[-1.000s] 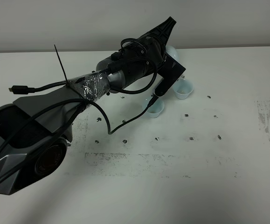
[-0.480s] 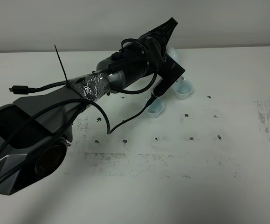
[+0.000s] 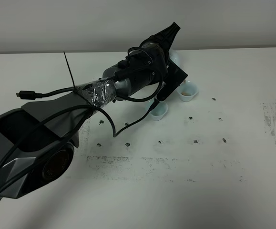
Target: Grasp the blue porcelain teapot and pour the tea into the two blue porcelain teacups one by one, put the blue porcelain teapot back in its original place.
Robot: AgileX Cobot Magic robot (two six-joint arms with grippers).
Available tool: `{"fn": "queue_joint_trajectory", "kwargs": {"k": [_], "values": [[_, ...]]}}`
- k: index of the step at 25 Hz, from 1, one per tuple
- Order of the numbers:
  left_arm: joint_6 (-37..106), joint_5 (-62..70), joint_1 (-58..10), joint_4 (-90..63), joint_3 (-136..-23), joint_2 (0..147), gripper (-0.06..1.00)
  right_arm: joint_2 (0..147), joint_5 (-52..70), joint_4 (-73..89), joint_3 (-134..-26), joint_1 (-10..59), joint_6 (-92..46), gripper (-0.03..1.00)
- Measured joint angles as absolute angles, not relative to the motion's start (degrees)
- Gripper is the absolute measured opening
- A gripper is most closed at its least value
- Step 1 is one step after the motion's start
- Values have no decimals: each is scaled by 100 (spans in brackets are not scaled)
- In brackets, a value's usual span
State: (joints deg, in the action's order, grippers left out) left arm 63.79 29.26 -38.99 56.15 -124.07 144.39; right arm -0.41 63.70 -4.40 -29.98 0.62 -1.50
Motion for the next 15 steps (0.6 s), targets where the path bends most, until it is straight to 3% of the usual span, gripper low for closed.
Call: {"fn": "queue_joint_trajectory", "kwargs": {"k": [15], "values": [[6390, 2872, -3931, 6018, -12407, 14439, 1, -41, 6370, -440, -2998, 62, -150, 54]]}}
